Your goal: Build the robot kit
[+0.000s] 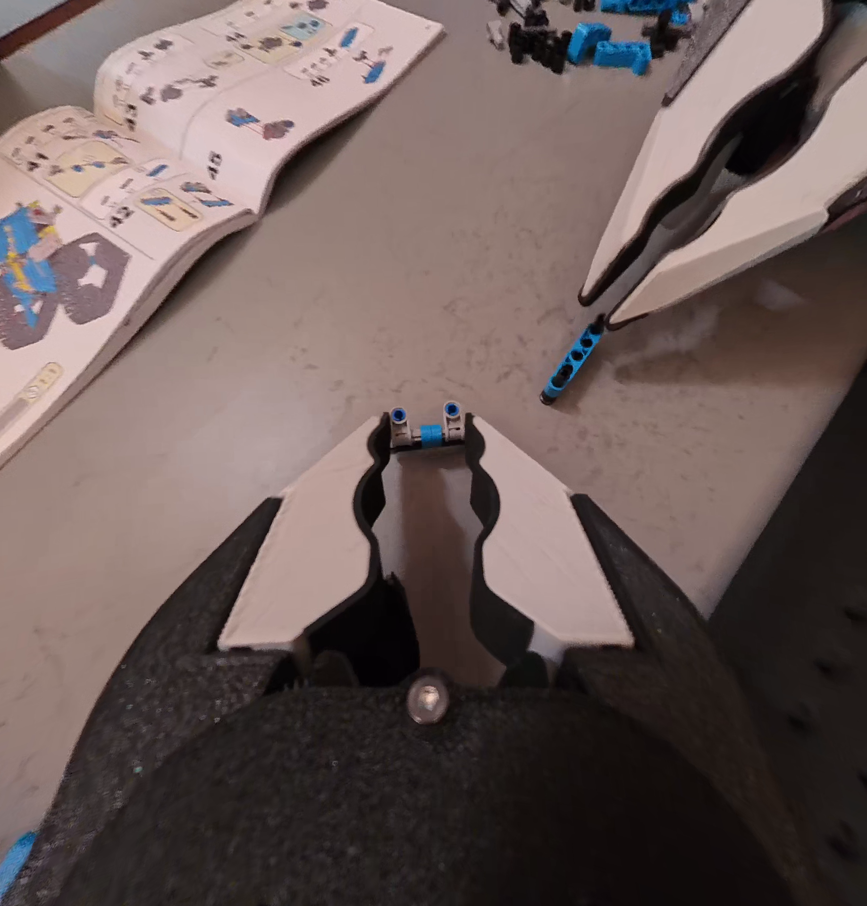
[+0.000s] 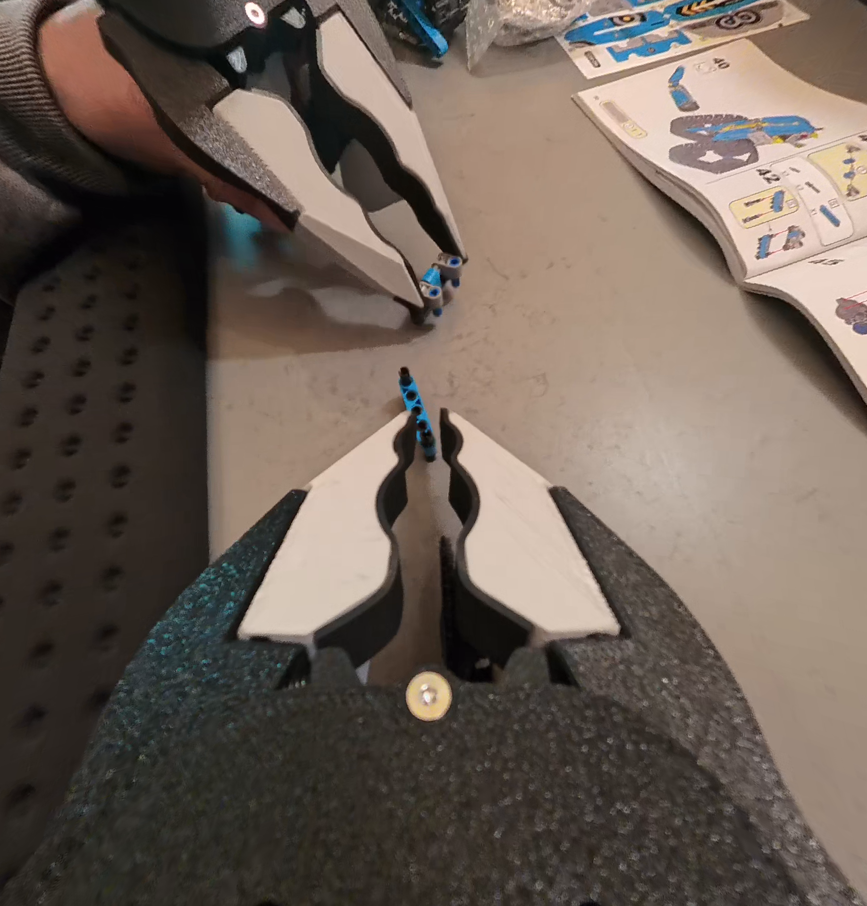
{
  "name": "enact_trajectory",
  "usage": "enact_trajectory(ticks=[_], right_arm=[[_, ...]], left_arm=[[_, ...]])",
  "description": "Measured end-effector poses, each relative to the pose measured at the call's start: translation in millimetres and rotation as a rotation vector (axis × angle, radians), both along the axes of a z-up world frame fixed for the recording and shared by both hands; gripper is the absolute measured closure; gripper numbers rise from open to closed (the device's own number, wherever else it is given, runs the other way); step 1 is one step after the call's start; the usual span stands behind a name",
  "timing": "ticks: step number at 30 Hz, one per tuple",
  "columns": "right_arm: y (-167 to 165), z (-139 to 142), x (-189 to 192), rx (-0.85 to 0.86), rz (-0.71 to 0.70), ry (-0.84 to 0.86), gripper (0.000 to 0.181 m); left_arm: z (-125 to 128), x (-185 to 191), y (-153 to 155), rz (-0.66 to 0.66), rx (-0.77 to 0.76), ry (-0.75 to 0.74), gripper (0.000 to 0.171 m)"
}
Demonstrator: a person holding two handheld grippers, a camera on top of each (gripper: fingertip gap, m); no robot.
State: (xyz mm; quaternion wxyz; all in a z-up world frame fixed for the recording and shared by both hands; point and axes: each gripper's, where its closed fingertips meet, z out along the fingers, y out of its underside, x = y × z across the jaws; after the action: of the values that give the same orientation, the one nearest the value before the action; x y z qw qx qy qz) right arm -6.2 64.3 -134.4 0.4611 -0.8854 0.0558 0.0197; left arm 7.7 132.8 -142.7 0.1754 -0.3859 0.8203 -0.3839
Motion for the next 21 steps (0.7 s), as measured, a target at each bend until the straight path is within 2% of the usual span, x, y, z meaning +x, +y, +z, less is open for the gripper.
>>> enact_trajectory(ticks=[3, 6, 8, 11, 14, 17, 19, 21], right_arm=[[0.4, 7.2, 4.6, 0.029, -0.022, -0.023, 0.171], [7.1, 25.5, 1.4, 0.119, -0.018, -0.069, 0.156], [13.4, 36.5, -2.9, 0.166, -0.021, -0.125, 0.147], [20.4, 42.8, -4.2, 0.175, -0.051, -0.228, 0.143], [23.7, 43.9, -3.8, 0.168, -0.071, -0.277, 0.145], [21.7, 43.3, -1.4, 0.16, -0.076, -0.289, 0.161], [20.1, 43.2, -2.1, 0.167, -0.062, -0.262, 0.165], [16.9, 43.0, -2.7, 0.177, -0.04, -0.205, 0.165]], left_arm=[[22.7, 3.5, -0.3, 0.057, -0.102, -0.042, 0.142], [46.9, 1.4, -13.7, 0.091, -0.267, -0.043, 0.142], [56.1, -0.4, -24.3, 0.104, -0.36, -0.013, 0.142], [61.0, -2.6, -37.6, 0.114, -0.449, 0.03, 0.142], [58.3, -4.5, -45.4, 0.112, -0.457, 0.047, 0.142], [55.7, -7.9, -51.3, 0.1, -0.458, 0.059, 0.142], [55.2, -9.5, -52.8, 0.087, -0.451, 0.057, 0.142], [55.4, -13.5, -54.4, 0.02, -0.431, 0.055, 0.141]])
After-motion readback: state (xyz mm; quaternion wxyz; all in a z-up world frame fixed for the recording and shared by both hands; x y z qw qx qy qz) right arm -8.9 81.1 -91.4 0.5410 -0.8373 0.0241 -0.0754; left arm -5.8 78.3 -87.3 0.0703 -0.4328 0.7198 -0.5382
